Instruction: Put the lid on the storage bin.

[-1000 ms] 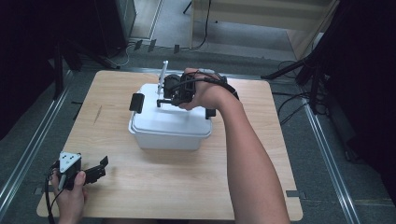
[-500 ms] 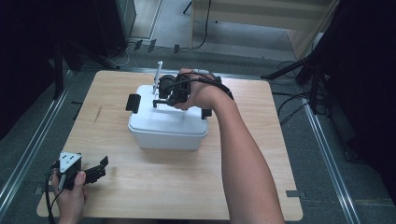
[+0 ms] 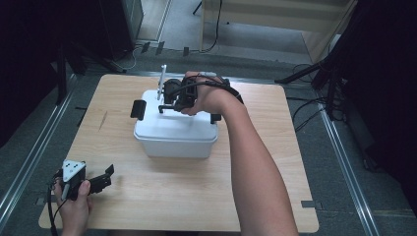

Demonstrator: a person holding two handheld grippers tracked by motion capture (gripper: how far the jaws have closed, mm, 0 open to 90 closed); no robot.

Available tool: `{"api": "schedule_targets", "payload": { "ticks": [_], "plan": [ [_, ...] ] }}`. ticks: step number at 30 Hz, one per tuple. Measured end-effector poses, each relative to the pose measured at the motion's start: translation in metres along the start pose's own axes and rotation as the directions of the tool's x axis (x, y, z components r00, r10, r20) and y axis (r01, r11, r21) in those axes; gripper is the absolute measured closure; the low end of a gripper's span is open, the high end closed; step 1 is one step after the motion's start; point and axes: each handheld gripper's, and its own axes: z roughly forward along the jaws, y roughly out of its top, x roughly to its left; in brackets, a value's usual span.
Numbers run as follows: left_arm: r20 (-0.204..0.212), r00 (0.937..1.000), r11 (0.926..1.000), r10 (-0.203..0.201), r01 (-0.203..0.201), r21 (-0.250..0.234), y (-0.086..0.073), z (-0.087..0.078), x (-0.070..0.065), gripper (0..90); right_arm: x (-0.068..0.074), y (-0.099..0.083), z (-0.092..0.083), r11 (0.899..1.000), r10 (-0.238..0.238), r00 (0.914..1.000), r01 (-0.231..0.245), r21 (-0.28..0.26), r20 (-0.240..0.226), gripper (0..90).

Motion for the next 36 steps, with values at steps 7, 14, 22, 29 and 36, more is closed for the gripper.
{"api": "schedule_targets", "payload": {
  "ticks": [7, 14, 22, 29, 36],
  "plan": [
    [0.001, 1.0, 1.0, 0.0, 0.0, 0.0, 0.0, 0.0, 0.0, 4.1, -0.001, -0.003, 0.005, 1.0, 0.011, 0.9999, -0.012, -0.016, -0.01, 85.6],
    [0.001, 1.0, 1.0, 0.003, -0.003, -0.001, 0.0, 0.0, 0.0, 4.1, 0.002, -0.006, 0.005, 0.999, 0.011, 0.9993, -0.012, -0.039, -0.037, 60.0],
    [-0.001, 1.0, 1.0, 0.008, -0.008, 0.001, 0.0, 0.0, 0.0, 4.1, 0.005, -0.022, -0.005, 0.993, 0.119, 0.9928, -0.119, -0.001, -0.015, 8.1],
    [-0.006, 0.9999, 0.9999, 0.015, -0.015, 0.005, 0.0, 0.0, -0.001, 4.1, 0.01, -0.059, -0.018, 0.981, 0.19, 0.9817, -0.19, -0.037, -0.02, 0.0],
    [-0.015, 0.9997, 0.9998, 0.02, -0.02, 0.008, 0.0, 0.001, -0.002, 4.1, 0.018, -0.103, -0.028, 0.968, 0.247, 0.9691, -0.247, -0.046, -0.007, 0.0]
  ]
}}
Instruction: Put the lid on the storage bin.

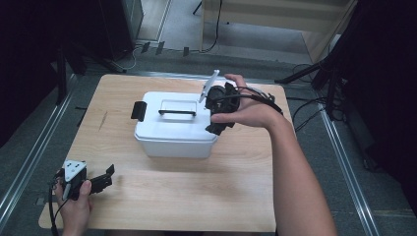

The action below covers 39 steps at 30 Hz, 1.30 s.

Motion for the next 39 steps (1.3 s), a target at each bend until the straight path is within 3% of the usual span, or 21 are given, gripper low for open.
{"api": "schedule_targets", "payload": {
  "ticks": [8, 15, 25, 32, 36, 39],
  "plan": [
    [-0.001, 1.0, 1.0, 0.004, -0.004, -0.001, 0.0, 0.0, 0.0, 4.1, 0.005, -0.037, -0.013, 0.999, 0.053, 0.9983, -0.053, -0.014, 0.025, 0.0],
    [-0.005, 1.0, 1.0, 0.002, -0.002, -0.003, 0.0, 0.0, -0.001, 4.1, 0.01, -0.062, -0.019, 0.998, 0.07, 0.9967, -0.07, 0.0, 0.04, 0.0],
    [-0.008, 0.9999, 1.0, 0.009, -0.009, -0.002, 0.0, 0.0, -0.002, 4.1, 0.016, -0.099, -0.011, 0.992, 0.124, 0.9912, -0.124, -0.009, 0.044, 0.0],
    [-0.008, 0.9999, 0.9999, 0.012, -0.012, 0.002, 0.0, 0.0, -0.002, 4.1, 0.023, -0.124, -0.002, 0.983, 0.183, 0.9787, -0.182, -0.022, 0.093, 0.0],
    [-0.007, 0.9999, 1.0, 0.009, -0.009, -0.001, 0.0, 0.0, -0.002, 4.1, 0.027, -0.139, 0.001, 0.972, 0.233, 0.9677, -0.23, -0.045, 0.095, 0.0],
    [-0.008, 0.9999, 0.9999, 0.011, -0.011, -0.002, 0.0, 0.0, -0.002, 4.1, 0.029, -0.148, 0.002, 0.971, 0.238, 0.9663, -0.236, -0.04, 0.097, 0.0]
  ]
}}
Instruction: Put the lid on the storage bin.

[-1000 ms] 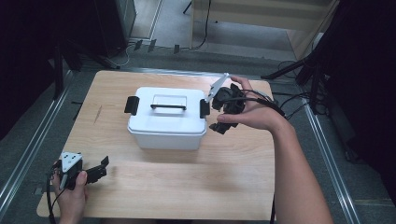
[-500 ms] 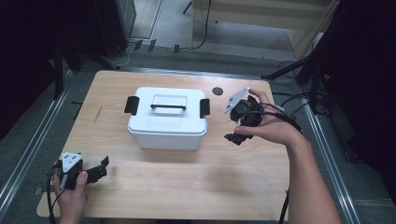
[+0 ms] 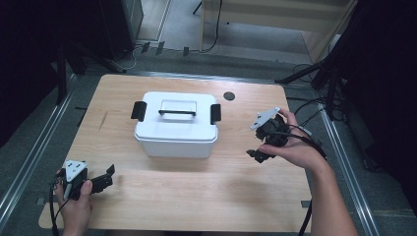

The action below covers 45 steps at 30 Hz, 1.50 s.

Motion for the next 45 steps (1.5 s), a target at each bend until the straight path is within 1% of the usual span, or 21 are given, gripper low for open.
{"api": "schedule_targets", "payload": {
  "ticks": [2, 7, 10, 14, 20, 23, 25, 26, 28, 30, 31, 34, 36, 37, 38, 40, 41, 42, 43, 44, 45],
  "plan": [
    [0.0, 1.0, 1.0, 0.001, -0.001, 0.002, 0.0, 0.0, 0.0, 4.1, 0.0, -0.006, 0.0, 1.0, 0.006, 1.0, -0.006, 0.001, 0.006, 0.0],
    [-0.002, 1.0, 1.0, 0.005, -0.005, 0.002, 0.0, 0.0, -0.001, 4.1, 0.001, -0.021, 0.004, 0.999, 0.048, 0.9987, -0.048, -0.015, 0.017, 0.0],
    [-0.003, 1.0, 1.0, 0.005, -0.005, 0.003, 0.0, 0.0, -0.001, 4.0, 0.003, -0.03, 0.005, 0.997, 0.068, 0.9969, -0.067, -0.026, 0.039, 0.0],
    [-0.002, 1.0, 1.0, 0.004, -0.004, 0.003, 0.0, 0.0, -0.001, 4.1, 0.006, -0.04, 0.005, 0.993, 0.11, 0.9925, -0.107, -0.053, 0.055, 0.0],
    [-0.005, 1.0, 1.0, 0.0, 0.0, 0.0, -0.001, -0.001, -0.001, 4.1, 0.013, -0.058, 0.011, 0.985, 0.163, 0.9828, -0.157, -0.071, 0.086, 0.0],
    [-0.007, 1.0, 1.0, 0.0, 0.0, 0.0, -0.001, -0.001, -0.001, 4.0, 0.017, -0.069, 0.014, 0.978, 0.193, 0.9773, -0.185, -0.092, 0.087, 0.0],
    [-0.008, 1.0, 1.0, 0.0, 0.0, 0.002, -0.001, 0.0, -0.001, 4.1, 0.019, -0.074, 0.015, 0.976, 0.202, 0.9751, -0.193, -0.099, 0.091, 0.0],
    [-0.007, 1.0, 1.0, -0.001, 0.001, 0.0, -0.001, 0.0, -0.001, 4.1, 0.02, -0.078, 0.015, 0.972, 0.217, 0.9722, -0.208, -0.107, 0.087, 0.0],
    [-0.006, 1.0, 1.0, -0.002, 0.002, 0.0, -0.001, 0.0, -0.001, 4.1, 0.022, -0.085, 0.016, 0.969, 0.231, 0.9684, -0.22, -0.116, 0.094, 0.0],
    [-0.006, 1.0, 1.0, -0.002, 0.002, 0.001, -0.001, -0.001, -0.001, 4.1, 0.023, -0.09, 0.016, 0.96, 0.257, 0.9621, -0.243, -0.136, 0.092, 0.0],
    [-0.006, 1.0, 1.0, 0.0, 0.0, 0.001, -0.001, -0.001, -0.001, 4.1, 0.024, -0.093, 0.017, 0.958, 0.265, 0.9595, -0.25, -0.138, 0.096, 0.0],
    [-0.008, 1.0, 1.0, 0.002, -0.002, 0.001, -0.001, -0.001, -0.001, 4.1, 0.027, -0.101, 0.018, 0.954, 0.275, 0.9555, -0.257, -0.156, 0.107, 0.0],
    [-0.008, 1.0, 1.0, 0.002, -0.002, 0.0, -0.001, -0.001, -0.001, 4.1, 0.029, -0.106, 0.019, 0.948, 0.294, 0.9493, -0.274, -0.164, 0.111, 0.0],
    [-0.01, 1.0, 1.0, 0.0, 0.0, -0.001, -0.001, -0.001, -0.001, 4.1, 0.03, -0.109, 0.019, 0.945, 0.298, 0.948, -0.276, -0.172, 0.113, 0.0],
    [-0.01, 0.9999, 1.0, 0.0, 0.0, -0.001, -0.001, -0.001, -0.001, 4.1, 0.031, -0.112, 0.019, 0.94, 0.312, 0.9434, -0.29, -0.182, 0.112, 0.0],
    [-0.011, 0.9999, 1.0, -0.001, 0.001, 0.0, -0.001, -0.001, -0.001, 4.1, 0.033, -0.117, 0.02, 0.935, 0.32, 0.9404, -0.294, -0.196, 0.115, 0.0],
    [-0.011, 0.9999, 1.0, -0.001, 0.001, 0.0, -0.001, -0.001, -0.001, 4.1, 0.035, -0.12, 0.02, 0.931, 0.329, 0.9368, -0.3, -0.207, 0.12, 0.0],
    [-0.011, 0.9999, 1.0, -0.001, 0.001, 0.0, -0.001, -0.001, -0.001, 4.1, 0.035, -0.123, 0.021, 0.93, 0.33, 0.9365, -0.302, -0.211, 0.117, 0.0],
    [-0.011, 0.9999, 1.0, -0.002, 0.002, 0.0, -0.001, -0.001, -0.001, 4.1, 0.037, -0.127, 0.022, 0.927, 0.336, 0.9332, -0.304, -0.218, 0.127, 0.0],
    [-0.011, 0.9999, 1.0, -0.003, 0.003, 0.0, -0.001, -0.001, -0.001, 4.1, 0.038, -0.129, 0.023, 0.927, 0.336, 0.9328, -0.302, -0.223, 0.131, 0.0],
    [-0.01, 1.0, 1.0, -0.002, 0.002, 0.001, -0.001, -0.001, -0.001, 4.1, 0.039, -0.133, 0.024, 0.923, 0.34, 0.9319, -0.305, -0.234, 0.127, 0.0]
  ]
}}
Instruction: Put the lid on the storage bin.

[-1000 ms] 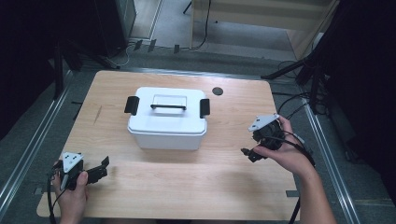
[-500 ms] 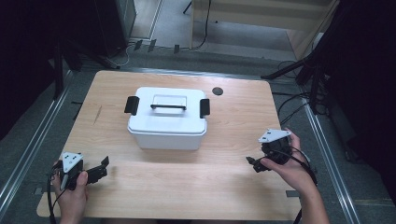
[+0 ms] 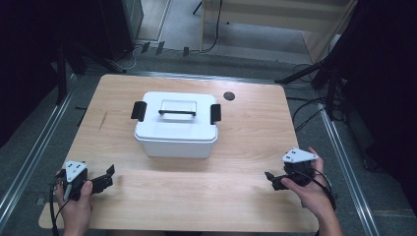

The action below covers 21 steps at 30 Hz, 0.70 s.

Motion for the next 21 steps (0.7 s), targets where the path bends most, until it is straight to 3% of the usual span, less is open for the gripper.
{"api": "schedule_targets", "payload": {
  "ticks": [11, 15, 21],
  "plan": [
    [-0.005, 1.0, 1.0, 0.0, 0.0, -0.003, 0.0, 0.0, 0.0, 4.1, 0.002, -0.033, -0.005, 0.993, 0.074, 0.9971, -0.072, -0.096, 0.017, 0.0],
    [-0.005, 1.0, 1.0, 0.004, -0.004, -0.002, 0.0, 0.0, -0.001, 4.1, -0.001, -0.044, -0.012, 0.986, 0.113, 0.9927, -0.107, -0.127, 0.042, 0.0],
    [-0.008, 1.0, 1.0, 0.005, -0.005, -0.003, 0.0, 0.0, -0.001, 4.1, -0.005, -0.063, -0.018, 0.972, 0.173, 0.9839, -0.163, -0.166, 0.045, 0.0]
  ]
}}
